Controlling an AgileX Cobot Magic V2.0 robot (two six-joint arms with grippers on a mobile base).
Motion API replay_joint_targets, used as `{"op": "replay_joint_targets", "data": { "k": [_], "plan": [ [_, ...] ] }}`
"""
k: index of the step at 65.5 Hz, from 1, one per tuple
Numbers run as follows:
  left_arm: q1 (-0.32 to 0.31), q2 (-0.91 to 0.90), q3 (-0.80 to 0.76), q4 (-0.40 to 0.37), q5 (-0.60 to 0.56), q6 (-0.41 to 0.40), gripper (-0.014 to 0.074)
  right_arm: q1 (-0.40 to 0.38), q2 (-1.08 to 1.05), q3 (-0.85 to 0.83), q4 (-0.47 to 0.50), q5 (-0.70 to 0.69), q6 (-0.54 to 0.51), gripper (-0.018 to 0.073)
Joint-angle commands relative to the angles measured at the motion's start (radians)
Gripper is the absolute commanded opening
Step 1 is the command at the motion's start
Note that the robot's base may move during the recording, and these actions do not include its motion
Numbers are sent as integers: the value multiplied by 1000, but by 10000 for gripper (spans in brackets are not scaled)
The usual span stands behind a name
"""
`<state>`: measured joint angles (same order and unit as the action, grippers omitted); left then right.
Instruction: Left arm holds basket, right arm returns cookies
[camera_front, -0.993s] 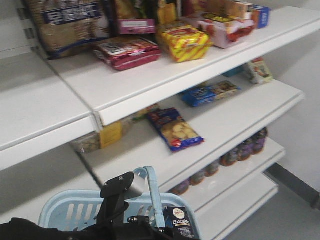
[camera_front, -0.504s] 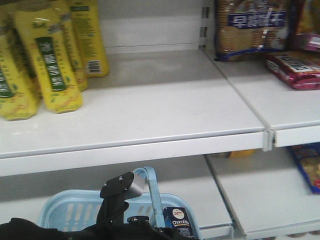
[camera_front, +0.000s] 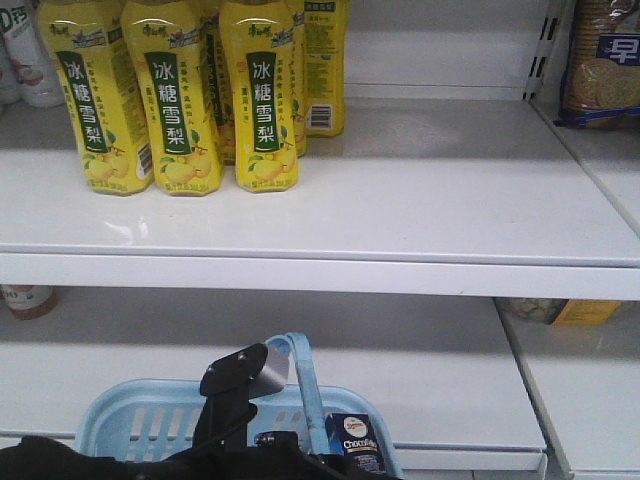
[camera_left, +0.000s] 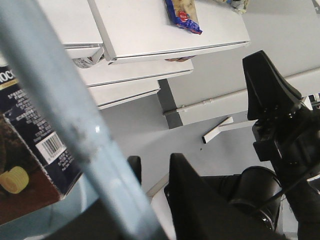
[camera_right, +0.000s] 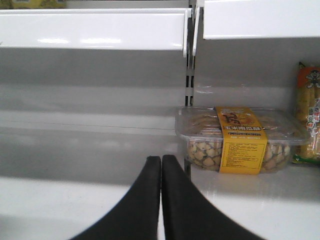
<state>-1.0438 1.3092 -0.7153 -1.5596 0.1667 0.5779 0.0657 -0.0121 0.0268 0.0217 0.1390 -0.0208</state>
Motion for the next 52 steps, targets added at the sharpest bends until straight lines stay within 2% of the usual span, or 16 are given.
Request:
{"op": "replay_joint_targets", "data": {
  "k": [1,52],
  "plan": [
    [-1,-32,-32,-9,9,9,-6,0,-17,4,-1,-70,-6,-11],
    [-1,-33,-32,-9,8,9,-6,0,-17,4,-1,-70,-6,-11]
  ]
}}
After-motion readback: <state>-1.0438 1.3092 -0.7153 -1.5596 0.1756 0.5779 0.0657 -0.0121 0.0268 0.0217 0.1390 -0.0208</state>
